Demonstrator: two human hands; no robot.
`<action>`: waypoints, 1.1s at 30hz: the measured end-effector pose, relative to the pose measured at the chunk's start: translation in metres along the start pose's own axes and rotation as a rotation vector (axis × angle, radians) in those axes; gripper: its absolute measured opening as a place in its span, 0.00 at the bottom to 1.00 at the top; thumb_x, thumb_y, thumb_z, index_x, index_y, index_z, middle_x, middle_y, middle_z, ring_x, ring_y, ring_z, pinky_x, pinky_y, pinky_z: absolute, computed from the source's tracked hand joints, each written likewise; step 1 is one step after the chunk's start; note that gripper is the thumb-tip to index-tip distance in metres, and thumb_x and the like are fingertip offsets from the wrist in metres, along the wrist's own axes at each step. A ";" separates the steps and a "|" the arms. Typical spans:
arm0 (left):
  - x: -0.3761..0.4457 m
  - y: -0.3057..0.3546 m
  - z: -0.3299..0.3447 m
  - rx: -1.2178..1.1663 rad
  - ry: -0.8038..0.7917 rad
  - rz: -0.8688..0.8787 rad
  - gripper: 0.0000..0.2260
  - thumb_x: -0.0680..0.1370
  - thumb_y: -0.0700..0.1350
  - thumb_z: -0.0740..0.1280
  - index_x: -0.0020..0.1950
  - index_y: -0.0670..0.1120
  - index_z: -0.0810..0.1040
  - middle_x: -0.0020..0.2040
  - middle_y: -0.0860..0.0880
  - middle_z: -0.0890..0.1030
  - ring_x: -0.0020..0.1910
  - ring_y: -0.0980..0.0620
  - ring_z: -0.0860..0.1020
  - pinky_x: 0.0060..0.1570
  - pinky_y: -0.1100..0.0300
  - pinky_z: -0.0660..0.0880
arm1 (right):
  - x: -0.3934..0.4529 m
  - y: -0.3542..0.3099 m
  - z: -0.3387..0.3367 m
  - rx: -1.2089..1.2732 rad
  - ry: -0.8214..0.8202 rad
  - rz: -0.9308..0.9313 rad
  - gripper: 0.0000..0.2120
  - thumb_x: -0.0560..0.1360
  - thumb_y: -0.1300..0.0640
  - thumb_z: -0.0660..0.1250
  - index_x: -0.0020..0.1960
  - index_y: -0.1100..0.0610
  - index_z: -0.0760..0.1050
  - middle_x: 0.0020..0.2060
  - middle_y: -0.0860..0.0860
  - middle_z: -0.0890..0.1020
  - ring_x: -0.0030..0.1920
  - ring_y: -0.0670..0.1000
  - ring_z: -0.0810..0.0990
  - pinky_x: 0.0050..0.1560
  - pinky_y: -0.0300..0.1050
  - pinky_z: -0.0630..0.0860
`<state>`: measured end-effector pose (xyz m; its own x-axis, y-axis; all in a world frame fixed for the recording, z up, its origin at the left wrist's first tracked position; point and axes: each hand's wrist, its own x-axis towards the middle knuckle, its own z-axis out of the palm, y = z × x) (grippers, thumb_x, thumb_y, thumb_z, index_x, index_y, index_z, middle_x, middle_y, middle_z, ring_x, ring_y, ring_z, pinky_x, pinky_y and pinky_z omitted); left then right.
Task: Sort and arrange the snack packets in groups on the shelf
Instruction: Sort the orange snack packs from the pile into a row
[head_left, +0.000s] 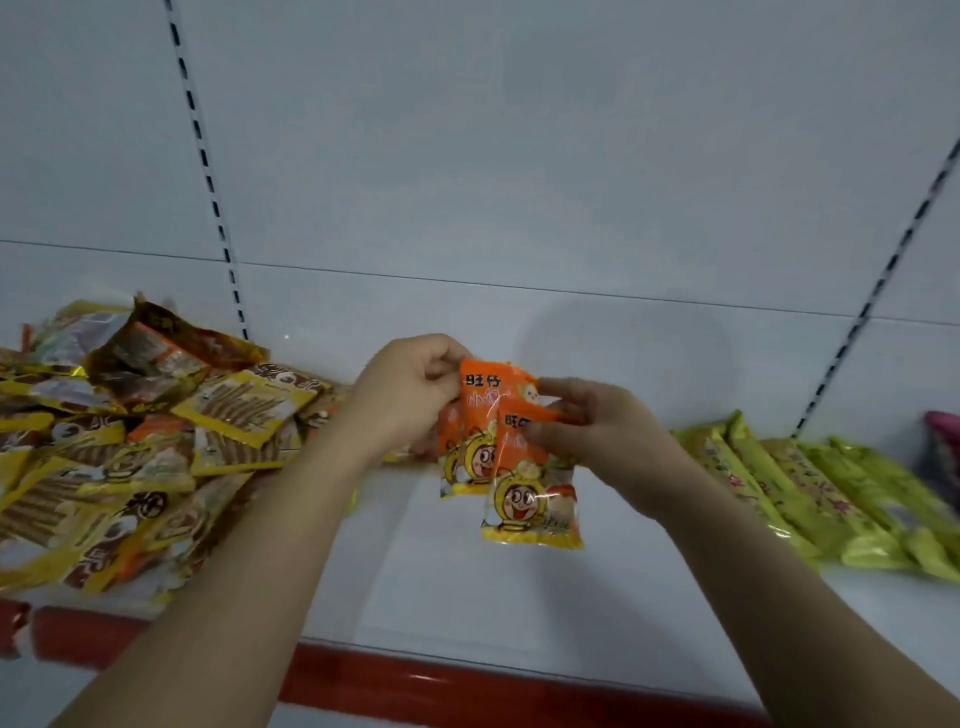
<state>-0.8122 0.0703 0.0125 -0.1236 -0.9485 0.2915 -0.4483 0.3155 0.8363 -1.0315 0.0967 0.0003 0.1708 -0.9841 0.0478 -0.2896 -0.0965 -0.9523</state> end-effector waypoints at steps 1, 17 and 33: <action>0.003 0.004 0.013 -0.026 -0.022 0.000 0.13 0.82 0.36 0.66 0.45 0.54 0.82 0.41 0.52 0.87 0.31 0.59 0.80 0.36 0.60 0.75 | -0.004 0.004 -0.006 0.001 -0.012 0.029 0.18 0.74 0.61 0.74 0.62 0.51 0.78 0.49 0.52 0.87 0.49 0.53 0.87 0.55 0.53 0.82; 0.027 -0.008 0.125 -0.015 -0.177 -0.209 0.29 0.80 0.60 0.69 0.76 0.49 0.65 0.63 0.50 0.78 0.62 0.46 0.79 0.57 0.51 0.76 | 0.020 0.062 -0.055 -0.397 0.395 0.215 0.05 0.78 0.51 0.68 0.47 0.50 0.82 0.38 0.49 0.85 0.40 0.50 0.84 0.41 0.45 0.81; 0.016 -0.019 0.120 0.357 -0.138 0.043 0.20 0.80 0.56 0.67 0.70 0.50 0.75 0.63 0.51 0.80 0.58 0.49 0.80 0.57 0.50 0.78 | 0.036 0.048 -0.043 -1.058 0.376 -0.256 0.20 0.81 0.49 0.62 0.70 0.56 0.73 0.65 0.54 0.75 0.67 0.58 0.70 0.64 0.55 0.72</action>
<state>-0.9120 0.0458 -0.0549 -0.2562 -0.9370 0.2376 -0.7172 0.3491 0.6032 -1.0797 0.0503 -0.0310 0.0985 -0.8826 0.4596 -0.9626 -0.2017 -0.1809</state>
